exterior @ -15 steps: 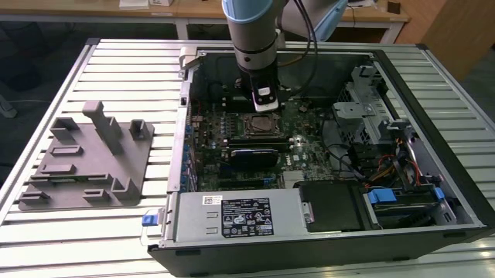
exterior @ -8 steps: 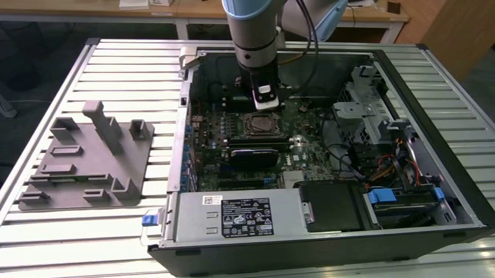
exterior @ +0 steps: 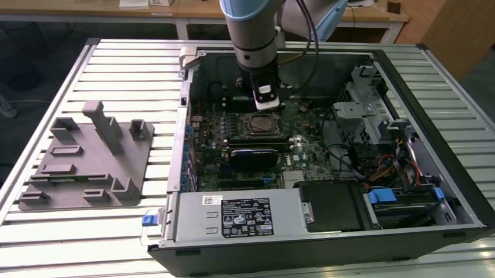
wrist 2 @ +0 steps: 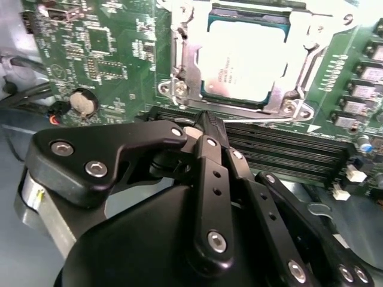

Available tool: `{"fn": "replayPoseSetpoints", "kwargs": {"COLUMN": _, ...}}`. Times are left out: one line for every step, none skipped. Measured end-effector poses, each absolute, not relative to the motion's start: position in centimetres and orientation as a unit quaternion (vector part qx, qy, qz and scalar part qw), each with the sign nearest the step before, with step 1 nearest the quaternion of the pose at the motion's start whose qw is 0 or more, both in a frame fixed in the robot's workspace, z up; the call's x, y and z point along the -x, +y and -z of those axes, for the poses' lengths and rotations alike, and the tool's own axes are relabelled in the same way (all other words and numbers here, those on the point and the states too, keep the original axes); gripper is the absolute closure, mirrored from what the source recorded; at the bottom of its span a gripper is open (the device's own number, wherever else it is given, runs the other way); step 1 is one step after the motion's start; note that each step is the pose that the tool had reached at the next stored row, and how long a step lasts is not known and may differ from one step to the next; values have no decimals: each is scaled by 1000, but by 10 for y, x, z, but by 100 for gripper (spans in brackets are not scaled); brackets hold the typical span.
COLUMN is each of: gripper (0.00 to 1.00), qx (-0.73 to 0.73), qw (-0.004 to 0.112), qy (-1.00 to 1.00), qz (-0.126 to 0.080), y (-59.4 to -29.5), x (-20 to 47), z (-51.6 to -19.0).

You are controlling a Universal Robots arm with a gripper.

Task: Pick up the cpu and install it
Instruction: 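Install the first cpu locking lever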

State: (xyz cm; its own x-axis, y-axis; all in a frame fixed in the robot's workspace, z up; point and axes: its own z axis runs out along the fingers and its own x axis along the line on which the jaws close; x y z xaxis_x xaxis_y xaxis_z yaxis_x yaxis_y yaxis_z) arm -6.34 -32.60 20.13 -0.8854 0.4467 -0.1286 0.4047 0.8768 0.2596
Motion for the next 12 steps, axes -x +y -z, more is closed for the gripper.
{"fn": "replayPoseSetpoints", "kwargs": {"gripper": 89, "qx": -221, "qw": 94, "qy": 964, "qz": -115, "y": -326, "x": 64, "z": -201}}
{"fn": "replayPoseSetpoints", "kwargs": {"gripper": 89, "qx": -221, "qw": 94, "qy": 964, "qz": -116, "y": -326, "x": 64, "z": -201}}
{"fn": "replayPoseSetpoints", "kwargs": {"gripper": 89, "qx": -221, "qw": 95, "qy": 964, "qz": -116, "y": -326, "x": 65, "z": -201}}
{"fn": "replayPoseSetpoints", "kwargs": {"gripper": 89, "qx": -221, "qw": 95, "qy": 964, "qz": -117, "y": -326, "x": 65, "z": -201}}
{"fn": "replayPoseSetpoints", "kwargs": {"gripper": 89, "qx": -221, "qw": 95, "qy": 964, "qz": -118, "y": -326, "x": 66, "z": -201}}
{"fn": "replayPoseSetpoints", "kwargs": {"gripper": 89, "qx": -221, "qw": 95, "qy": 964, "qz": -118, "y": -326, "x": 66, "z": -201}}
{"fn": "replayPoseSetpoints", "kwargs": {"gripper": 89, "qx": -221, "qw": 95, "qy": 963, "qz": -119, "y": -326, "x": 67, "z": -201}}
{"fn": "replayPoseSetpoints", "kwargs": {"gripper": 89, "qx": -221, "qw": 94, "qy": 963, "qz": -119, "y": -326, "x": 67, "z": -201}}
{"fn": "replayPoseSetpoints", "kwargs": {"gripper": 89, "qx": -221, "qw": 94, "qy": 963, "qz": -119, "y": -326, "x": 68, "z": -201}}
{"fn": "replayPoseSetpoints", "kwargs": {"gripper": 89, "qx": -221, "qw": 94, "qy": 963, "qz": -119, "y": -326, "x": 69, "z": -201}}
{"fn": "replayPoseSetpoints", "kwargs": {"gripper": 89, "qx": -221, "qw": 94, "qy": 963, "qz": -120, "y": -326, "x": 69, "z": -200}}
{"fn": "replayPoseSetpoints", "kwargs": {"gripper": 89, "qx": -221, "qw": 94, "qy": 963, "qz": -120, "y": -325, "x": 70, "z": -200}}
